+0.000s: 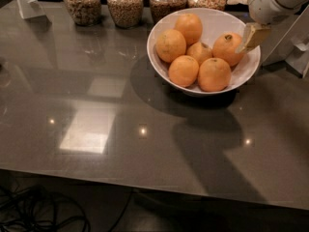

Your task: Pick orange from white bowl

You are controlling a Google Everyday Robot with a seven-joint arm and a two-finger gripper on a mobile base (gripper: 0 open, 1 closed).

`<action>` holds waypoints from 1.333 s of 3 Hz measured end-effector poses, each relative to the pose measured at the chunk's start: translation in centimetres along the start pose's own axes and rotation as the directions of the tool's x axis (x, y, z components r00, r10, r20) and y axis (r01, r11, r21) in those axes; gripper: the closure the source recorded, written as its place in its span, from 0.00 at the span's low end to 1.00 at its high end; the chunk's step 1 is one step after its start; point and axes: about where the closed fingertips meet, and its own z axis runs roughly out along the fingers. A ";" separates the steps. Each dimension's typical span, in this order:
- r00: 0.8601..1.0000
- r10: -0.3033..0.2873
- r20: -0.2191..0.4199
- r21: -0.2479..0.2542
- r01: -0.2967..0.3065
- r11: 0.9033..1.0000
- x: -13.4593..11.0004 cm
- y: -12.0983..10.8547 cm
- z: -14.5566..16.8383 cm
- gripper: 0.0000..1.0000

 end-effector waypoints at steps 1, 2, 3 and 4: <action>1.000 -0.017 -0.015 -0.047 0.017 0.999 0.2 0.7 1.4 0.23; 0.997 -0.038 -0.062 -0.132 0.030 0.991 1.6 1.6 3.6 0.25; 0.996 -0.047 -0.082 -0.169 0.032 0.985 2.4 2.0 4.4 0.25; 0.995 -0.050 -0.086 -0.211 0.031 0.977 2.6 2.6 5.8 0.26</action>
Offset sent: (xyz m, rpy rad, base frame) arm 0.0151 -0.0123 -0.0378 -0.1138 0.1235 -0.0116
